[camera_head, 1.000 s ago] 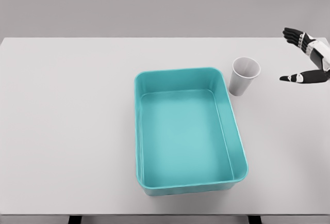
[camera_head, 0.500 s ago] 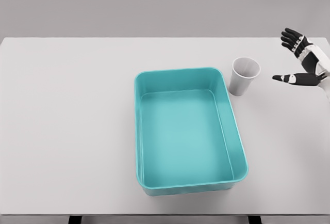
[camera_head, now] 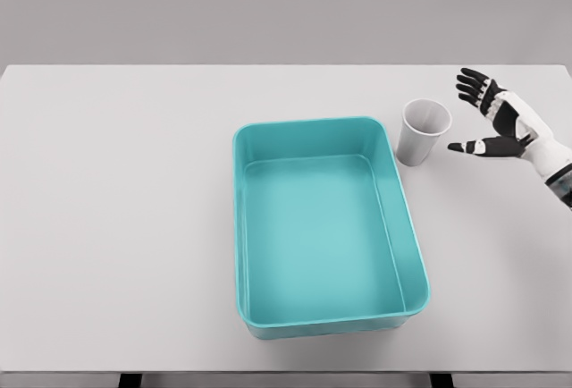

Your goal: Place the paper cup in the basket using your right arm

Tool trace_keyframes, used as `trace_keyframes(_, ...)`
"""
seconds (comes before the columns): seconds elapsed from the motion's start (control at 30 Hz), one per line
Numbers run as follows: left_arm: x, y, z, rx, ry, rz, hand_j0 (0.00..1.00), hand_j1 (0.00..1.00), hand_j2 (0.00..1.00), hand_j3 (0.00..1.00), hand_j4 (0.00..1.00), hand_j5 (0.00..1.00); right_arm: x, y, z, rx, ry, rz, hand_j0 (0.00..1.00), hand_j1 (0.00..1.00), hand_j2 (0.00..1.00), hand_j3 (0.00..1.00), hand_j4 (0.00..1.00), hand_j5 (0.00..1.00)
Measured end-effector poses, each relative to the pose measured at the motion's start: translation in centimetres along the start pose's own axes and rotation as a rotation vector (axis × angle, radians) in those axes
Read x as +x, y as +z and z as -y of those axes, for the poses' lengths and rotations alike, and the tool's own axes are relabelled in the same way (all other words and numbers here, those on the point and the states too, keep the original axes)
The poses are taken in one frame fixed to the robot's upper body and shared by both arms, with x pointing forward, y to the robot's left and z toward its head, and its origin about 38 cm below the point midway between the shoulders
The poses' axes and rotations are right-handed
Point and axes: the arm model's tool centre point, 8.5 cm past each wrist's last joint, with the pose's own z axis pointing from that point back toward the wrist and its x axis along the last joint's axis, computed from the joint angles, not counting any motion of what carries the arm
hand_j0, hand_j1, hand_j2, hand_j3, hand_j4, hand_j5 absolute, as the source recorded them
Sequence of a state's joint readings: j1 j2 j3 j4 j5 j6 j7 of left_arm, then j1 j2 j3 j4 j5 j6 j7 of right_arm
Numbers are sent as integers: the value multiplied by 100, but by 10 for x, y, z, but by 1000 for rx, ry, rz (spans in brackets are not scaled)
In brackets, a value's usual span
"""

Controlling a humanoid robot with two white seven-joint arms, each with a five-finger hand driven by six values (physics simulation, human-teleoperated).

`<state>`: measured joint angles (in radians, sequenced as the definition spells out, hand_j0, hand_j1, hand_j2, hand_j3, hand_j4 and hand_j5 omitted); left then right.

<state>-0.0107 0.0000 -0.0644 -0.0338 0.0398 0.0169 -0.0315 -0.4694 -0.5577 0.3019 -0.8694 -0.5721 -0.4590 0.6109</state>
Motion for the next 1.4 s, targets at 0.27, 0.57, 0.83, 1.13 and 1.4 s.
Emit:
trace_keyframes(0.27, 0, 0, 0, 0, 0, 0, 100, 100, 100, 100, 100, 100, -5, -4, -9, 20, -11, -15, 100, 100, 100, 100, 100, 100)
trace_keyframes(0.57, 0, 0, 0, 0, 0, 0, 100, 100, 100, 100, 100, 100, -6, -8, -15, 37, -17, -19, 100, 100, 100, 100, 100, 100)
trace_keyframes(0.83, 0, 0, 0, 0, 0, 0, 100, 100, 100, 100, 100, 100, -2, -17, -23, 60, -24, -8, 100, 100, 100, 100, 100, 100)
trace_keyframes(1.13, 0, 0, 0, 0, 0, 0, 100, 100, 100, 100, 100, 100, 4, -24, -29, 82, -28, 0, 100, 100, 100, 100, 100, 100)
trace_keyframes(1.4, 0, 0, 0, 0, 0, 0, 100, 100, 100, 100, 100, 100, 4, -25, -33, 94, -25, 0, 100, 100, 100, 100, 100, 100)
